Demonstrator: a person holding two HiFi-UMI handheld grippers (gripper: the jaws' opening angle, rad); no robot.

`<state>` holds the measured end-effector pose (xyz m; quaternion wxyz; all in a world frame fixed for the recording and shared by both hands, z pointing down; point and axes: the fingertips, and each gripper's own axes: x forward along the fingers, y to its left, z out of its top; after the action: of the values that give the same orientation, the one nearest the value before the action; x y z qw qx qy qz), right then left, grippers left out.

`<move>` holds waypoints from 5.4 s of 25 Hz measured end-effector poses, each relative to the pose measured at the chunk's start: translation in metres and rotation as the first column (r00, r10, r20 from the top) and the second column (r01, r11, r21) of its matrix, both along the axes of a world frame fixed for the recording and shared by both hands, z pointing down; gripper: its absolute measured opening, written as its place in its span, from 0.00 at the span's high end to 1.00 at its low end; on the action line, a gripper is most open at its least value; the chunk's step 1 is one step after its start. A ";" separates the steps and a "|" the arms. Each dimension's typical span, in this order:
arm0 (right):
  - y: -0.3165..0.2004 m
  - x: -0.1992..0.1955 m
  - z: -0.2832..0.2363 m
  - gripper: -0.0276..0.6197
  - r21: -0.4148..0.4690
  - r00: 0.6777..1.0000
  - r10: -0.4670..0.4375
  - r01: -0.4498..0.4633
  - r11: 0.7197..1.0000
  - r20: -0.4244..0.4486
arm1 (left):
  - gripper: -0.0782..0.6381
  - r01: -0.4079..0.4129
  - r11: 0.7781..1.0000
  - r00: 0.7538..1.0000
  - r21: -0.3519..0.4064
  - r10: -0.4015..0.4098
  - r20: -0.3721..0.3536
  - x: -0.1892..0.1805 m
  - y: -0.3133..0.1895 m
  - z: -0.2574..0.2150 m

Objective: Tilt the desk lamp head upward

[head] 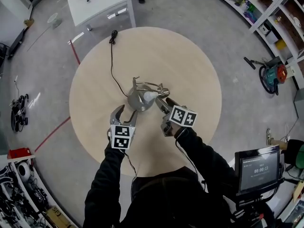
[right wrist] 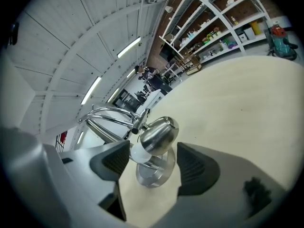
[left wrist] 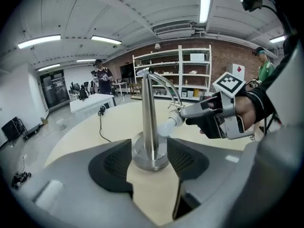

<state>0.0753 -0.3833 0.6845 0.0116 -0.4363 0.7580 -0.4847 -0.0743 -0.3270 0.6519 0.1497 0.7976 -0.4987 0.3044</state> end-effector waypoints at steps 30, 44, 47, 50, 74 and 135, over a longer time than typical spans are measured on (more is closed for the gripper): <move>-0.032 0.010 -0.005 0.49 0.065 0.994 0.077 -0.073 0.995 -0.072 | 0.60 -0.002 0.990 0.997 -0.144 -0.009 -0.072 0.018 -0.034 0.110; -0.008 0.036 -0.077 0.53 0.168 0.975 0.099 -0.066 0.984 -0.200 | 0.60 -0.001 0.990 0.998 -0.140 -0.009 -0.067 0.009 -0.006 0.087; -0.020 0.045 -0.080 0.53 0.190 0.963 0.107 -0.060 0.980 -0.248 | 0.60 -0.001 0.991 0.998 -0.137 -0.008 -0.067 0.013 -0.018 0.095; -0.014 0.047 -0.091 0.54 0.196 0.952 0.115 -0.060 0.979 -0.284 | 0.60 -0.005 0.991 0.998 -0.137 -0.004 -0.063 0.012 -0.014 0.093; -0.049 0.061 -0.185 0.54 0.367 0.667 0.175 0.158 0.917 -0.724 | 0.60 -0.022 0.992 0.997 -0.123 0.013 -0.073 0.025 -0.047 0.113; -0.029 -0.040 -0.300 0.55 0.415 0.273 0.321 0.706 0.573 -0.907 | 0.77 -0.108 0.948 0.918 0.299 0.210 -0.336 0.035 -0.071 -0.101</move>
<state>0.0348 -0.4121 0.3848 -0.3147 -0.4599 0.7875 0.2634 -0.0395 -0.3981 0.5513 0.1019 0.8912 -0.4325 0.0909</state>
